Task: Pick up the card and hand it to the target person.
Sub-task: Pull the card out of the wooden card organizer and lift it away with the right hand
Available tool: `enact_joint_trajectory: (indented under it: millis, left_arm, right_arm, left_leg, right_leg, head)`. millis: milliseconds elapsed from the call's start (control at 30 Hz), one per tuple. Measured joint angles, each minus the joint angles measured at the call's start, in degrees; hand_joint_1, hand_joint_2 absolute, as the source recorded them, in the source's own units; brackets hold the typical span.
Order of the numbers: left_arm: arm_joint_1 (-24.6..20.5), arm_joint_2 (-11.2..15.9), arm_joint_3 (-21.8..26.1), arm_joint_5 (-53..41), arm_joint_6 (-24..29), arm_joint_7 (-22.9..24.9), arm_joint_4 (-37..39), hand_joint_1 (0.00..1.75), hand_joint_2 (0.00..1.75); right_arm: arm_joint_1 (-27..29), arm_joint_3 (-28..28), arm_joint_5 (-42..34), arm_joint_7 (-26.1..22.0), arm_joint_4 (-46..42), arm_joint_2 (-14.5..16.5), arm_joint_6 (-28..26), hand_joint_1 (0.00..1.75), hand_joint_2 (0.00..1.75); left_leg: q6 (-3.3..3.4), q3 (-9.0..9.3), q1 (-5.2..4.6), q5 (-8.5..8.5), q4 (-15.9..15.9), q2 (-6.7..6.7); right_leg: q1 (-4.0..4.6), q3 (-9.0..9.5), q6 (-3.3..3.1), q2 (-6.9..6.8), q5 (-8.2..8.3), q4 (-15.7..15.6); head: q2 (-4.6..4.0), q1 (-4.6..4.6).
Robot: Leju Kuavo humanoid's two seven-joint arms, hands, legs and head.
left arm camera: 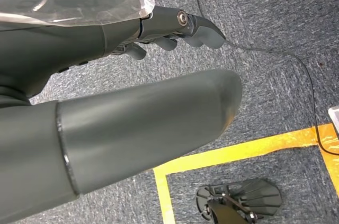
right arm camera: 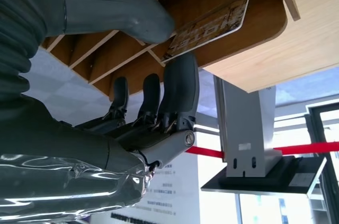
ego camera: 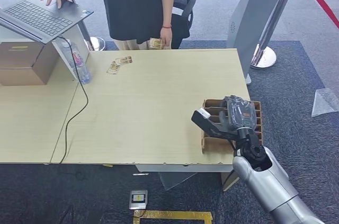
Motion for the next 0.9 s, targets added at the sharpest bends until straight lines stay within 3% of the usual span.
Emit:
enact_joint_trajectory:
  millis: [267, 467, 667, 800, 900]
  left_arm:
    - [0.0, -0.02, 0.0, 0.14, 0.05, 0.0, 0.0, 0.0, 0.0]
    - [0.0, -0.08, -0.02, 0.15, 0.06, 0.02, 0.0, 0.0, 0.0]
    - [0.0, -0.23, -0.02, 0.15, 0.05, 0.02, 0.0, 0.0, 0.0]
    - [0.0, -0.31, -0.02, 0.15, 0.07, 0.02, 0.0, 0.0, 0.0]
    - [0.0, -0.34, -0.02, 0.15, 0.06, 0.02, 0.0, 0.0, 0.0]
  right_arm:
    - [-0.41, 0.21, 3.14, 2.24, 0.36, 0.0, 0.14, 1.07, 1.75]
    - [-0.55, 0.56, 4.73, 3.45, 0.44, 0.0, 0.55, 1.54, 1.75]
    - [-0.55, 0.58, 5.04, 3.74, 0.44, 0.0, 0.89, 1.54, 1.75]
    - [-0.55, 0.58, 5.07, 3.85, 0.42, 0.0, 0.96, 1.72, 1.75]
    - [-0.55, 0.58, 5.06, 3.85, 0.42, 0.0, 0.96, 1.75, 1.75]
  left_leg:
    - [0.0, 0.0, 0.0, 0.0, 0.0, 0.0]
    - [0.0, 0.0, 0.0, 0.0, 0.0, 0.0]
    - [0.0, 0.01, 0.0, 0.0, 0.0, 0.0]
    - [0.0, 0.01, 0.0, 0.0, 0.0, 0.0]
    - [0.0, 0.01, 0.0, 0.0, 0.0, 0.0]
  right_leg:
    - [0.0, 0.0, 0.0, 0.0, 0.0, 0.0]
    - [0.0, 0.0, 0.0, 0.0, 0.0, 0.0]
    - [0.0, 0.0, 0.0, 0.0, 0.0, 0.0]
    - [0.0, 0.0, 0.0, 0.0, 0.0, 0.0]
    - [0.0, 0.0, 0.0, 0.0, 0.0, 0.0]
  head:
    - [0.0, 0.0]
    - [0.0, 0.0]
    - [0.0, 0.0]
    - [0.0, 0.0]
    - [0.0, 0.0]
